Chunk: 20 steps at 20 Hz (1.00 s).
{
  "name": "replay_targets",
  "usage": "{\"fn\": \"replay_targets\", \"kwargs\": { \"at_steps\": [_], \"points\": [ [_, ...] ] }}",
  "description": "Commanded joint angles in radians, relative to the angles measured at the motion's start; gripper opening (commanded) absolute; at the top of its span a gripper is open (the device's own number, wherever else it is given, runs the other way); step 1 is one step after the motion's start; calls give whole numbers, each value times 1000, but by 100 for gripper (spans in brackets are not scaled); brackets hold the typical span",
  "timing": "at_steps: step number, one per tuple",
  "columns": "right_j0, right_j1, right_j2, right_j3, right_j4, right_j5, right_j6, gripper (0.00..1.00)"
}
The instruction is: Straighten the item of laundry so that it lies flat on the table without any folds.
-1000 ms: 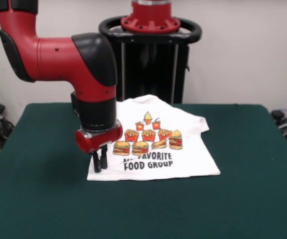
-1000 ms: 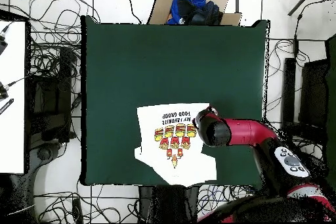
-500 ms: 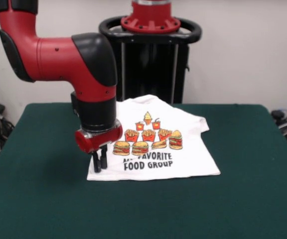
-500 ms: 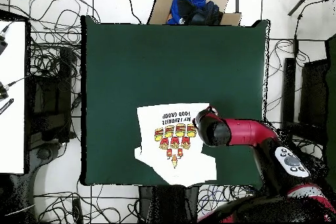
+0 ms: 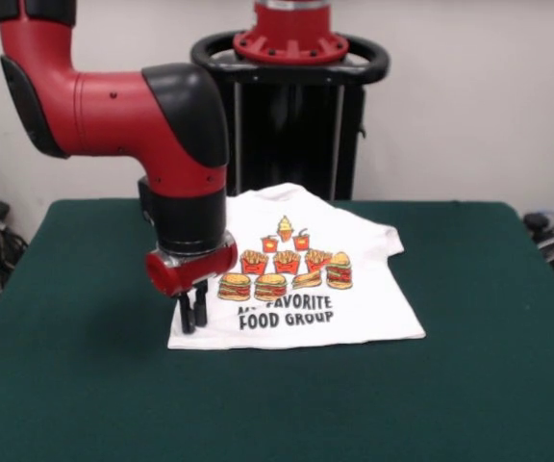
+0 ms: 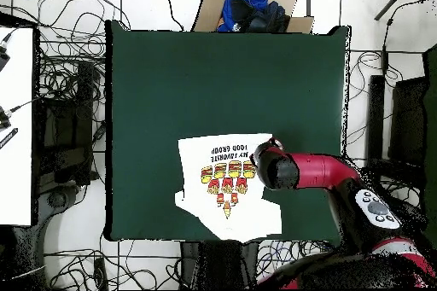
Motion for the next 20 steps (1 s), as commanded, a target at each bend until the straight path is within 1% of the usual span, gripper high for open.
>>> {"fn": "replay_targets", "kwargs": {
  "at_steps": [1,6,12,18,20],
  "points": [
    [44,46,-31,-158,-32,-109,164,0],
    [62,52,-54,-142,-21,-122,186,0],
    [74,39,-76,-84,3,-140,221,0],
    [88,41,-95,-93,5,-156,217,0],
    [112,35,-121,-109,-8,-183,220,0]
  ]
}}
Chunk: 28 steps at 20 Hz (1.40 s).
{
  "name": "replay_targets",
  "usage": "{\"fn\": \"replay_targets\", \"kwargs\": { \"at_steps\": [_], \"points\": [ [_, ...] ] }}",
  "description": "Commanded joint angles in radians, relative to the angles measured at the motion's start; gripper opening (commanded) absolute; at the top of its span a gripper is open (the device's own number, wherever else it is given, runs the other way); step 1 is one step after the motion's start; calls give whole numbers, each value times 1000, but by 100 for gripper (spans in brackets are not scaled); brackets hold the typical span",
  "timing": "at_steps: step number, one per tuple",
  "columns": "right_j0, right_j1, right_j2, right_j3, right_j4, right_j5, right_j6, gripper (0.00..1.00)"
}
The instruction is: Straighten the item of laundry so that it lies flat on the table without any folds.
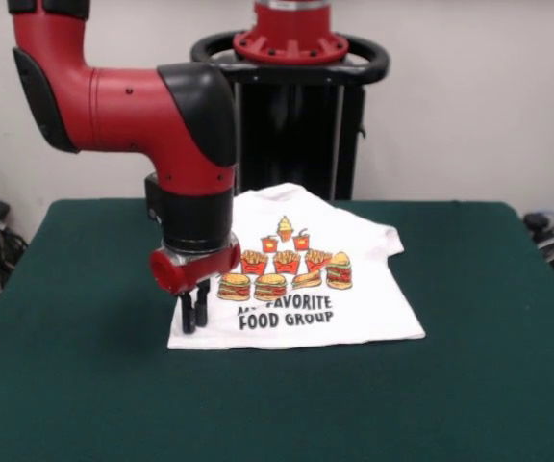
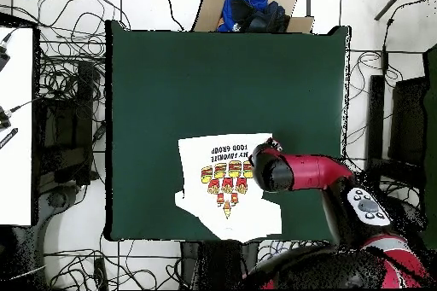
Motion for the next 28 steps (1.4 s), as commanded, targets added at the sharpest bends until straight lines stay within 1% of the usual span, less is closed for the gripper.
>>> {"fn": "replay_targets", "kwargs": {
  "at_steps": [1,5,11,22,28],
  "points": [
    [52,40,-60,-115,-19,-139,213,0],
    [26,49,-35,-145,-35,-152,166,0],
    [-24,78,18,-202,-53,-136,96,0],
    [-42,105,35,-249,-63,-131,69,0],
    [-46,110,42,-257,-65,-127,63,0]
  ]
}}
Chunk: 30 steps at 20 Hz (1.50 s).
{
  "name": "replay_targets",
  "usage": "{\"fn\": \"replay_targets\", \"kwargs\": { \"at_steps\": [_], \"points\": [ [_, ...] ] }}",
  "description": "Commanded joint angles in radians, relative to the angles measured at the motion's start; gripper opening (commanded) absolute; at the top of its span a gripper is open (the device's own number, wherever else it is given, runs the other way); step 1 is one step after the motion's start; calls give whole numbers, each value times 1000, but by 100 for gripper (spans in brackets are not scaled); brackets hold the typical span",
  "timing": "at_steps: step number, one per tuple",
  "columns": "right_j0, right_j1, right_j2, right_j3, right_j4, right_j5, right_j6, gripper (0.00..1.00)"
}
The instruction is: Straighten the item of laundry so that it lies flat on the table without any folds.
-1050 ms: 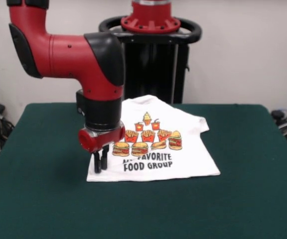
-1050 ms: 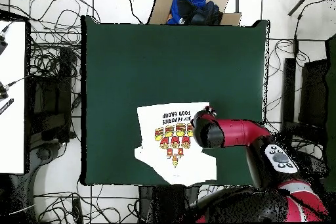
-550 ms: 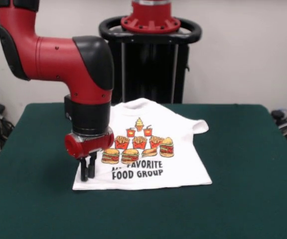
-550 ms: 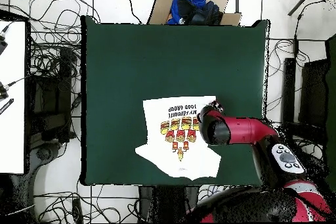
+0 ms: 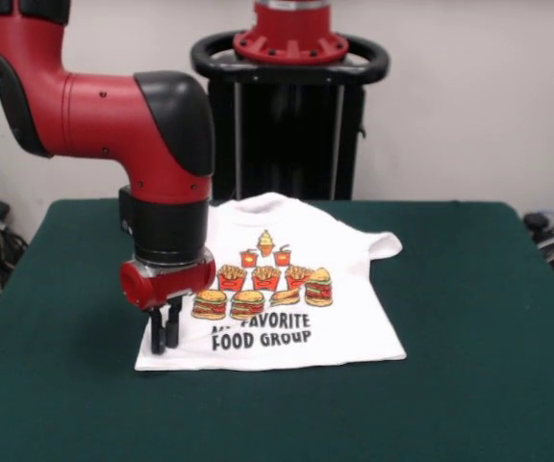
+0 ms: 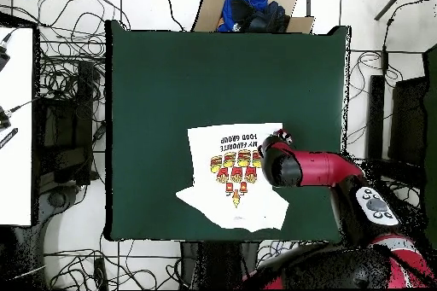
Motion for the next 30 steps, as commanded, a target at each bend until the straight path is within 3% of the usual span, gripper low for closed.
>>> {"fn": "replay_targets", "kwargs": {
  "at_steps": [1,12,30],
  "points": [
    [-25,86,49,-197,-68,-54,60,0],
    [-52,90,71,-216,-90,-30,23,0],
    [-152,116,189,-255,-153,39,-62,0]
  ]
}}
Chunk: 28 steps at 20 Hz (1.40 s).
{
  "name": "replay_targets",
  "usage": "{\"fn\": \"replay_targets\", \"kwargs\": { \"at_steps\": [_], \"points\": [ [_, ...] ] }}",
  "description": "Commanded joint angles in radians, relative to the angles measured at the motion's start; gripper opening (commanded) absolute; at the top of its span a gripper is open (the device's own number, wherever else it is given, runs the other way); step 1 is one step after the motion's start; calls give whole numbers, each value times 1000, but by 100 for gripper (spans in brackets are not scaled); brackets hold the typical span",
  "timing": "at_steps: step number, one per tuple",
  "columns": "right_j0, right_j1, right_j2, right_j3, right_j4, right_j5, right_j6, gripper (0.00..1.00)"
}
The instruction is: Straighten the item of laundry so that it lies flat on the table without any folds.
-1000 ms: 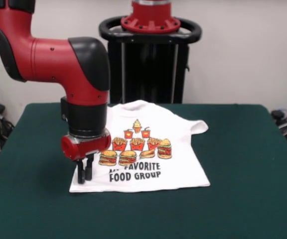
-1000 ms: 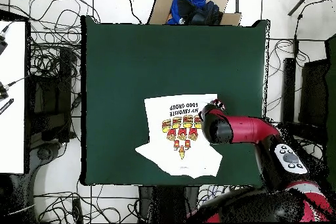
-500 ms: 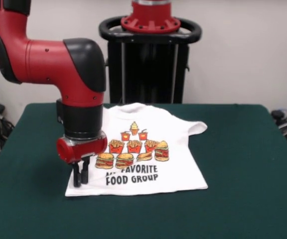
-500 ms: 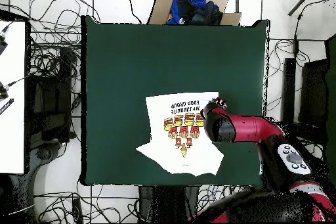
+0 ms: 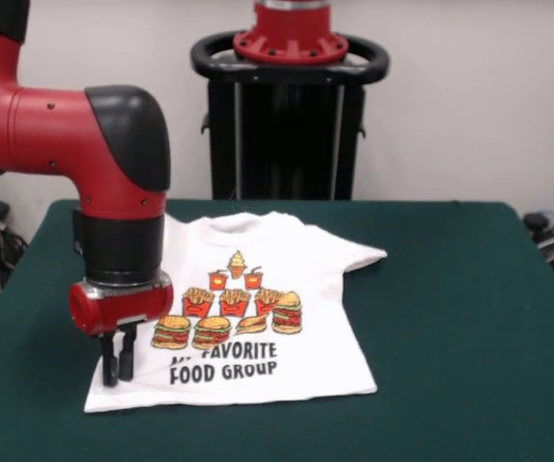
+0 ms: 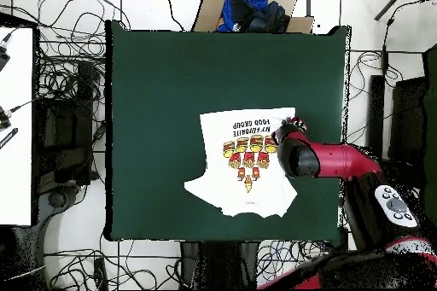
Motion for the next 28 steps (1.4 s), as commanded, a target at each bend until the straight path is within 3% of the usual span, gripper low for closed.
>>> {"fn": "replay_targets", "kwargs": {
  "at_steps": [1,14,15,28],
  "points": [
    [-41,81,84,-163,-90,46,-67,0],
    [-33,83,80,-115,-87,117,-58,0],
    [-22,79,69,-112,-85,139,-64,100],
    [46,36,10,-81,-54,241,-22,100]
  ]
}}
